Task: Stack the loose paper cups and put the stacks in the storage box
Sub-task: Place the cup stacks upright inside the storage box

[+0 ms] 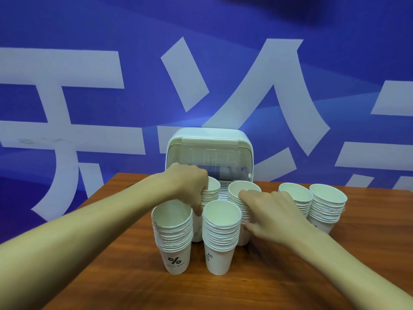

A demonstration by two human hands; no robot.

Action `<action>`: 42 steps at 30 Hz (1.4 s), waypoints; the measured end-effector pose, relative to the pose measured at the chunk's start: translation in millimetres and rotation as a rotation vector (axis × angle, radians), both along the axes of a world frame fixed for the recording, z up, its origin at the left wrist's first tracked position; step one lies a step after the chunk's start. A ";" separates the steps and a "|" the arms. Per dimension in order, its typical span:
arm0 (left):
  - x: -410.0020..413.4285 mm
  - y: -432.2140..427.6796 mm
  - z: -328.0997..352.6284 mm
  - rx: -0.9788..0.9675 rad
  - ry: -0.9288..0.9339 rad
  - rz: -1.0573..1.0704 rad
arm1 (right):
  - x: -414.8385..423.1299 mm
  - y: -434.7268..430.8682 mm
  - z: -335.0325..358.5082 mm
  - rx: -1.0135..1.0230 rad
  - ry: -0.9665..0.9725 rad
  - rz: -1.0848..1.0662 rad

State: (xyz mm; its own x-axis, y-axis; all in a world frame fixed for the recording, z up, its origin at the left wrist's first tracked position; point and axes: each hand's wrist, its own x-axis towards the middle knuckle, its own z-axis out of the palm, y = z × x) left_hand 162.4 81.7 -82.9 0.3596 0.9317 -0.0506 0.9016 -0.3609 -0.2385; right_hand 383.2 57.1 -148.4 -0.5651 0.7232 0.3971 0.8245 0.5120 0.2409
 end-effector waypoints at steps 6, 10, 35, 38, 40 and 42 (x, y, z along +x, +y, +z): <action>14.3 -0.9 -2.8 -0.013 0.119 0.012 | -1.3 -1.5 2.9 -0.029 0.036 0.005; 16.5 -0.7 -5.0 0.044 0.096 -0.004 | -2.4 -2.1 3.1 -0.025 0.060 0.030; -14.9 -2.3 32.5 0.348 -0.115 -0.003 | -24.3 26.3 89.1 0.105 -0.012 -0.078; -21.2 2.4 35.5 0.409 -0.129 0.007 | -32.6 35.1 93.1 0.129 0.002 -0.078; -24.4 7.1 34.7 0.425 -0.140 0.016 | -40.2 43.2 91.8 0.138 0.014 -0.082; -27.6 12.8 30.9 0.430 -0.159 0.042 | -49.5 53.1 85.2 0.143 0.025 -0.087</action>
